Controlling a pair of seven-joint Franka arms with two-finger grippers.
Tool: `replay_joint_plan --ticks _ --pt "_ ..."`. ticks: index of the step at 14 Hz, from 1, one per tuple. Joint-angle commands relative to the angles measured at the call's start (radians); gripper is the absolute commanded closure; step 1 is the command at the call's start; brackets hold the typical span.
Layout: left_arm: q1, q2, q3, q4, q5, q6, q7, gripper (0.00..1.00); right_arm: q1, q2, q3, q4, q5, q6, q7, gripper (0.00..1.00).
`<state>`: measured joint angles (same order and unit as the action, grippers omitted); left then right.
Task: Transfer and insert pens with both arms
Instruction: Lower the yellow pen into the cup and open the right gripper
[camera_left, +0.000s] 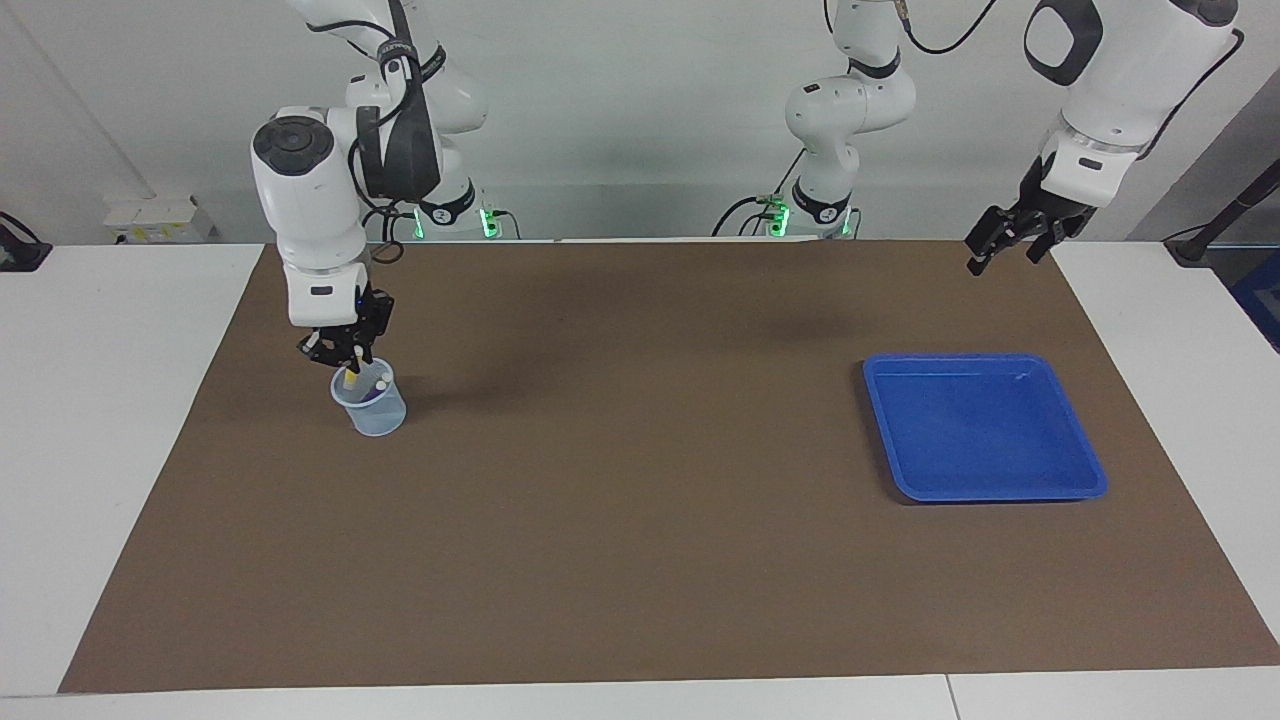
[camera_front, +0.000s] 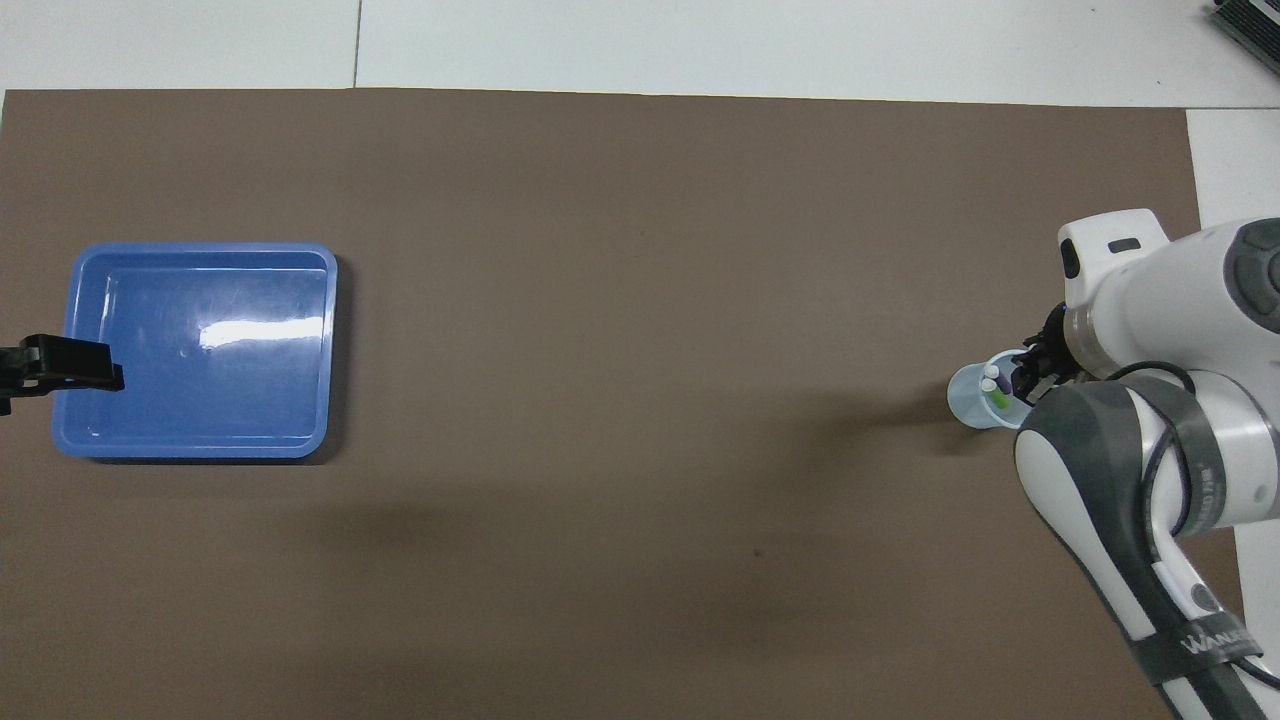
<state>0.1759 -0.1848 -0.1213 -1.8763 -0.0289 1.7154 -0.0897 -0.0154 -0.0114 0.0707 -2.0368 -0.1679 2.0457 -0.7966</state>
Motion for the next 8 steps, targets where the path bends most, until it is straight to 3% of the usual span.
replay_joint_plan --ticks 1,2,3,8 --pt "-0.039 0.018 0.005 0.020 0.023 0.012 0.010 0.00 -0.035 -0.012 0.014 -0.036 0.041 0.030 0.000 0.60" --pt "-0.042 0.021 0.005 0.034 0.023 0.007 0.010 0.00 -0.037 -0.012 0.014 -0.036 0.042 0.030 0.002 0.15" --pt "-0.058 0.031 0.006 0.042 0.023 0.004 0.010 0.00 -0.037 -0.012 0.014 -0.033 0.042 0.030 0.000 0.00" --pt "-0.174 0.093 0.109 0.101 0.021 -0.028 0.008 0.00 -0.035 -0.024 0.015 0.021 0.100 -0.022 0.062 0.00"
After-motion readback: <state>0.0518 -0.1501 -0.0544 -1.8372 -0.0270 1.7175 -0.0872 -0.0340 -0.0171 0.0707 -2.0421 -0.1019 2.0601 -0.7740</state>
